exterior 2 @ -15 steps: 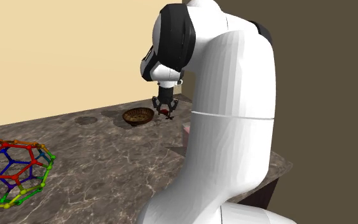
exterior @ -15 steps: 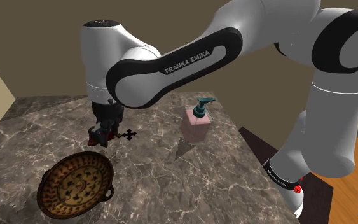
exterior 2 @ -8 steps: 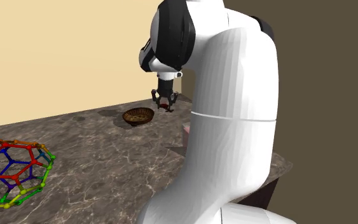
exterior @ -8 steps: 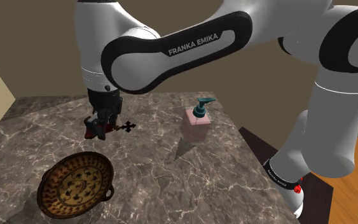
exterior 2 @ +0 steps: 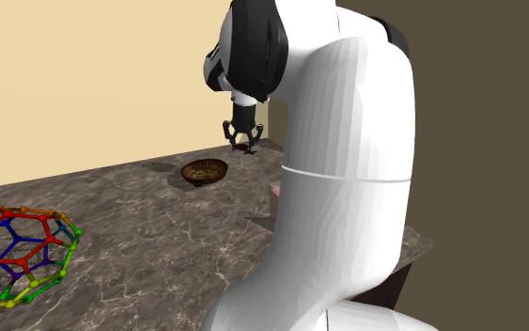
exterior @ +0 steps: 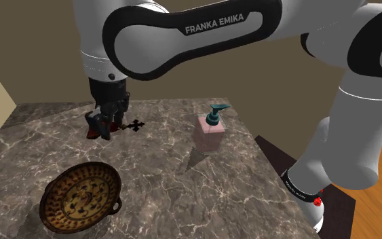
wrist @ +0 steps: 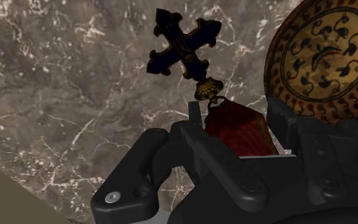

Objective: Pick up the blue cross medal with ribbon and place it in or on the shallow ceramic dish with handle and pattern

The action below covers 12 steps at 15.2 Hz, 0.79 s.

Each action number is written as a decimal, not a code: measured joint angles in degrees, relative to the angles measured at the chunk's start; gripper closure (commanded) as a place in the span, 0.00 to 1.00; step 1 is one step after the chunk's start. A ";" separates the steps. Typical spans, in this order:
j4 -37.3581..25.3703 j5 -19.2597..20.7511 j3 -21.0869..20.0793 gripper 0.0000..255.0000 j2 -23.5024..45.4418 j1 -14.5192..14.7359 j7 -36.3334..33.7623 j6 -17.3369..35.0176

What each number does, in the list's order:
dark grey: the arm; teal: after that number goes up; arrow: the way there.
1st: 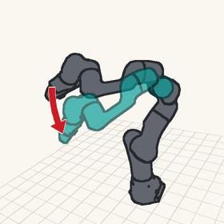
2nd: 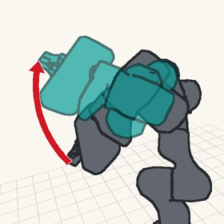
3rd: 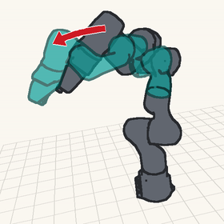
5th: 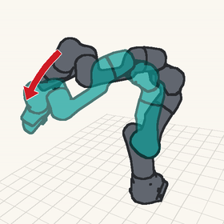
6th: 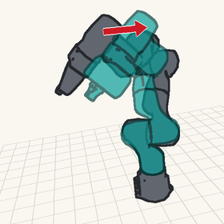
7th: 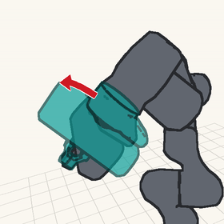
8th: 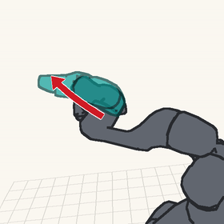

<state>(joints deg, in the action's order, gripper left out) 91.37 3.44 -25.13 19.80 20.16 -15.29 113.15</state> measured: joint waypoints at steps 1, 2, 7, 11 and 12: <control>-0.35 -0.11 -0.05 1.00 -0.27 -0.02 0.01 -0.59; -1.26 0.09 -0.22 1.00 -0.03 0.54 -0.69 -1.25; -6.93 2.43 -1.19 1.00 3.77 5.60 -6.56 -3.18; -14.22 4.67 -1.70 1.00 7.94 10.62 -11.39 -6.34; -16.28 5.34 -1.74 1.00 9.29 12.07 -12.62 -7.05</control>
<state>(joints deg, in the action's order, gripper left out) 75.09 8.78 -26.87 29.09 32.23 -27.91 106.09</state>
